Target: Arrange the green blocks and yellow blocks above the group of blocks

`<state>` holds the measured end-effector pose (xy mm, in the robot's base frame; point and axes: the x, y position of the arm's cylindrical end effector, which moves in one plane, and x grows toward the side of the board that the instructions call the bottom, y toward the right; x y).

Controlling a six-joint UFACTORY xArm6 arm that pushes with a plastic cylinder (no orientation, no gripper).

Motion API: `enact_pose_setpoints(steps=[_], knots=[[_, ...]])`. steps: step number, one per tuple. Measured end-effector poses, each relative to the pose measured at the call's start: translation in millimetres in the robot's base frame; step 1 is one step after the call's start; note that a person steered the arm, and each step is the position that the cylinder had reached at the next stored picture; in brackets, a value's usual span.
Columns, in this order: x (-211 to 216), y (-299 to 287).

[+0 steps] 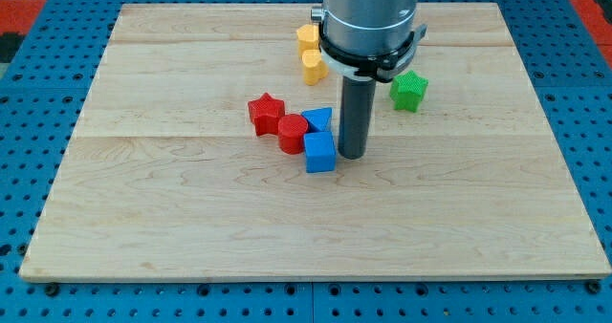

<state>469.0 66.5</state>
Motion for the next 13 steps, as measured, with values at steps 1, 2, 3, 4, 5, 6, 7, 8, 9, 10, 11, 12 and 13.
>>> enact_pose_setpoints(steps=[1,2,3,4,5,6,7,8,9,10,11,12,13], knots=[[18.2,48.1],[7.3,81.5],[-41.4,89.8],[-94.9,76.6],[-135.3,45.9],[-160.5,0.1],[-149.5,91.1],[-155.6,159.8],[-187.6,151.7],[-202.1,87.8],[-202.1,14.2],[-206.0,-40.8],[-244.2,-45.5]])
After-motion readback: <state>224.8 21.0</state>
